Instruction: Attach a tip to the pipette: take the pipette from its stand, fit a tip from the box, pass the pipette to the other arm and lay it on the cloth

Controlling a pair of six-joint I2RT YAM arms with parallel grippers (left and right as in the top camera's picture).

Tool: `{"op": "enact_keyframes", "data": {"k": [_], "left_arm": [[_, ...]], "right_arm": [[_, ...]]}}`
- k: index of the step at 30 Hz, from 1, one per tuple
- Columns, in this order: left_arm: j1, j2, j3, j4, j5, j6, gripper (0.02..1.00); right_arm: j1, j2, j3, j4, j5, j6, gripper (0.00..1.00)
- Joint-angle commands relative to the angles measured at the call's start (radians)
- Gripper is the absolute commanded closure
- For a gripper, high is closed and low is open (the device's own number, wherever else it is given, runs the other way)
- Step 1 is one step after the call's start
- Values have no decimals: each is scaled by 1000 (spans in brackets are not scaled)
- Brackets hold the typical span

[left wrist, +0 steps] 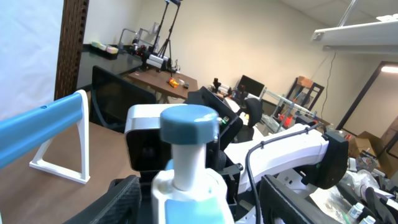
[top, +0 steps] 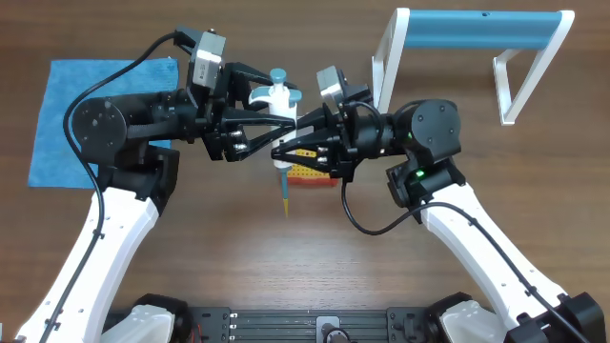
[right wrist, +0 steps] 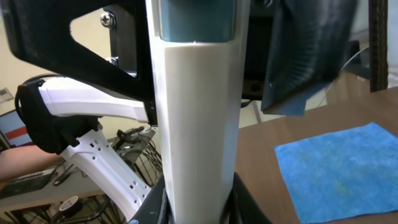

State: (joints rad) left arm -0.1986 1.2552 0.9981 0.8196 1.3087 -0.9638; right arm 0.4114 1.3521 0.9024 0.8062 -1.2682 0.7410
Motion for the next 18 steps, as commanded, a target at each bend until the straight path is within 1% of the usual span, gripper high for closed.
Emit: {"op": "enact_keyframes", "data": {"k": [1,7,14,18], "left_arm": [[-6,4,23,2,-22,-6,478],[-6,4,23,-26,-22,-5,516],[-6,4,23,-46,-22,-5,527],[-6,4,23,-45,-22,-5,533]], "right_arm": [[11,0,13,13,32,-66,923],[11,0,13,31,53,-86,923],[11,0,13,60,75,-89,923],[11,0,13,60,72,-80,923]]}}
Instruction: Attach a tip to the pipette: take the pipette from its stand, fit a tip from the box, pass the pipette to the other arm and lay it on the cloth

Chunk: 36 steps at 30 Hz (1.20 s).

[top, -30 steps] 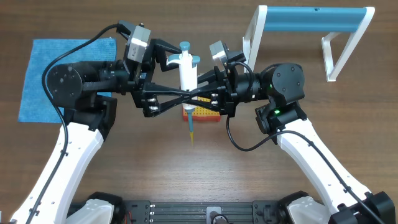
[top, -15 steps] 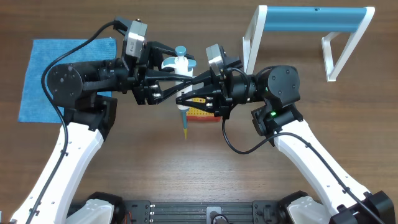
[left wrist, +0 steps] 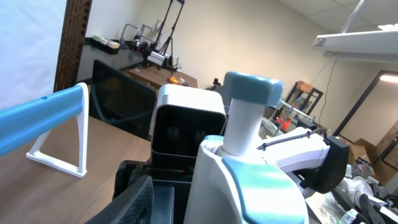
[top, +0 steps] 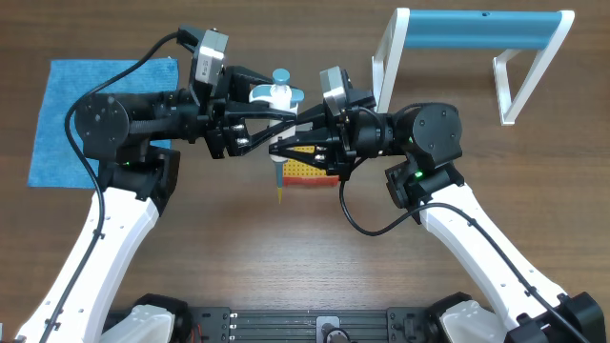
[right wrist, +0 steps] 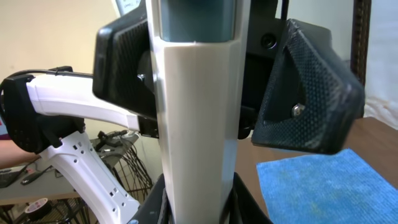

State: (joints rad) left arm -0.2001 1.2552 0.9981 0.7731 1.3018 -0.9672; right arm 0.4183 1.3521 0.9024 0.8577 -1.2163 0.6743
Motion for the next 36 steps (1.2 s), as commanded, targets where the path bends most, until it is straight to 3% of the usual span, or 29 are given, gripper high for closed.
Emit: {"op": "enact_keyframes", "data": {"k": [1,3,6,15,16,19,21,26,31,36], "left_arm": [[-4,4,23,1,-15,-1,542],[-4,4,23,1,-15,-1,680],[-4,4,23,1,-15,-1,809],[-4,4,23,1,-15,-1,906],[-4,4,23,1,-15,-1,950],[-4,4,23,2,-15,-1,991],[-4,4,23,2,-15,-1,991],[-3,4,23,18,-16,-1,989],[7,4,23,18,-15,-4,991],[96,3,24,16,-14,-44,993]], "right_arm": [[4,0,13,8,19,-13,923],[4,0,13,8,20,-14,923],[4,0,13,8,25,-14,923],[4,0,13,8,31,-14,921],[4,0,13,8,31,-14,925],[4,0,13,8,31,-14,831],[4,0,13,8,31,-14,831],[4,0,13,16,2,-14,126],[-32,-3,13,105,-49,27,123],[-191,-32,13,110,-165,103,123]]}}
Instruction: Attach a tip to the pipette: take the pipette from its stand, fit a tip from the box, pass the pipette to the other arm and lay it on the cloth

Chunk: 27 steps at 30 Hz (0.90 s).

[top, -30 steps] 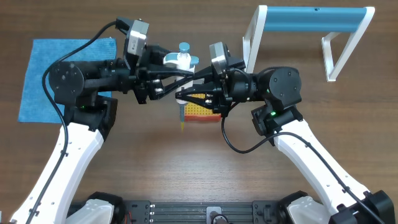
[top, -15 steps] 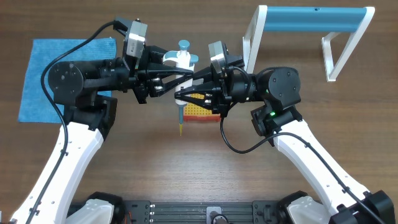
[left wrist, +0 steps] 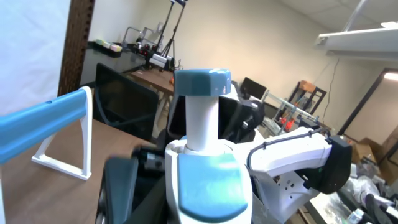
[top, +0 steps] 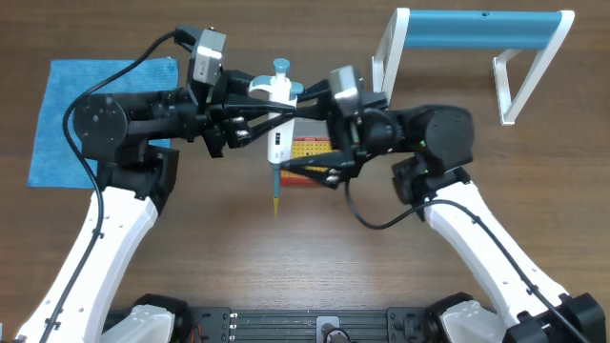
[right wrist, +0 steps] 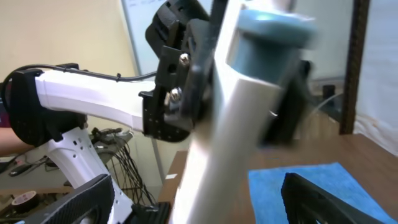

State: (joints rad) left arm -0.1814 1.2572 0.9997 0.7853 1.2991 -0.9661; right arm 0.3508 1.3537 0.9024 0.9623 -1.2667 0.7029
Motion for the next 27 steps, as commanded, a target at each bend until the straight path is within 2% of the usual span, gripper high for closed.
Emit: {"op": "enact_keyframes", "data": {"k": [1,5,8,13,16,18,21,24,27], "left_arm": [[92,0,23,3,-8,-48,991],[148,0,27,3,-1,-48,991],[196,0,27,2,-1,-48,991],[274,0,43,-32,-2,-44,991],[303,0,86,-105,-15,13,991],[309,0,131,-212,-76,102,993],[304,0,225,-538,-277,296,993],[304,0,326,-878,-509,421,991],[304,0,399,-1047,-596,491,991]], "right_arm": [[-158,-39,13,5,-139,91,121],[-311,-54,14,5,-247,137,121],[-403,-54,13,5,-293,161,121],[-523,-53,14,6,-294,153,119],[-602,-53,13,6,-294,153,119],[-658,-53,13,6,-286,144,117],[-748,-49,13,5,-224,120,119],[-835,-43,13,-54,-98,31,119],[-875,-43,13,-228,25,-117,119]]}}
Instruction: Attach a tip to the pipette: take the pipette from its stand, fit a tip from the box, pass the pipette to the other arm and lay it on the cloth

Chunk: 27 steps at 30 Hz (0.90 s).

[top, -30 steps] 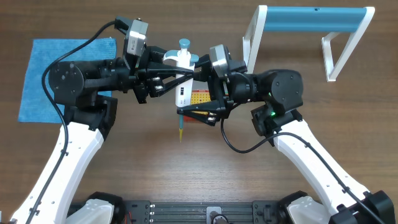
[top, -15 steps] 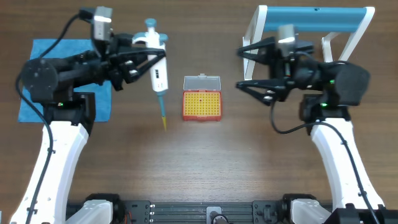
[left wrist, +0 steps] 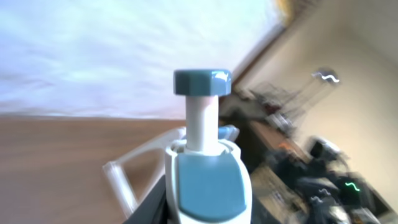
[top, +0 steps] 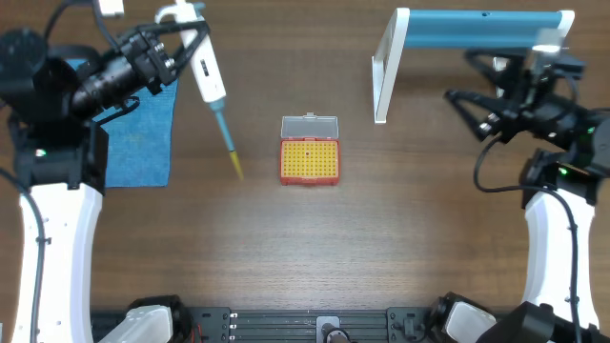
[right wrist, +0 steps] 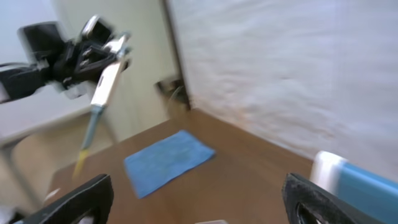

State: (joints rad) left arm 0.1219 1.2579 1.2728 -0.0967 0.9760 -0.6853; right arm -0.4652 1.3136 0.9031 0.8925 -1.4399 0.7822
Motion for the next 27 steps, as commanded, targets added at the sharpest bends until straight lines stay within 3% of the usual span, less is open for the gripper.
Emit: {"op": "enact_keyframes", "data": {"k": [1,4,8,12,14,20,22,27], "left_arm": [[1,0,146,-204,-293,217,991],[0,0,218,-336,-348,258,991],[0,0,326,-554,-460,333,993],[1,2,420,-743,-594,417,993],[2,14,477,-869,-683,476,991],[20,158,612,-1130,-722,560,993],[45,226,666,-1199,-721,564,991],[140,494,894,-1404,-710,645,991]], "right_arm": [[-65,-3,13,-252,259,-266,119],[-53,-3,13,-512,466,-460,119],[18,-3,13,-749,759,-610,117],[112,-4,13,-803,878,-657,86],[190,-4,13,-803,975,-658,84],[387,-5,13,-843,1292,-702,58],[427,-5,13,-865,1328,-702,58],[483,-5,13,-966,1327,-702,58]]}}
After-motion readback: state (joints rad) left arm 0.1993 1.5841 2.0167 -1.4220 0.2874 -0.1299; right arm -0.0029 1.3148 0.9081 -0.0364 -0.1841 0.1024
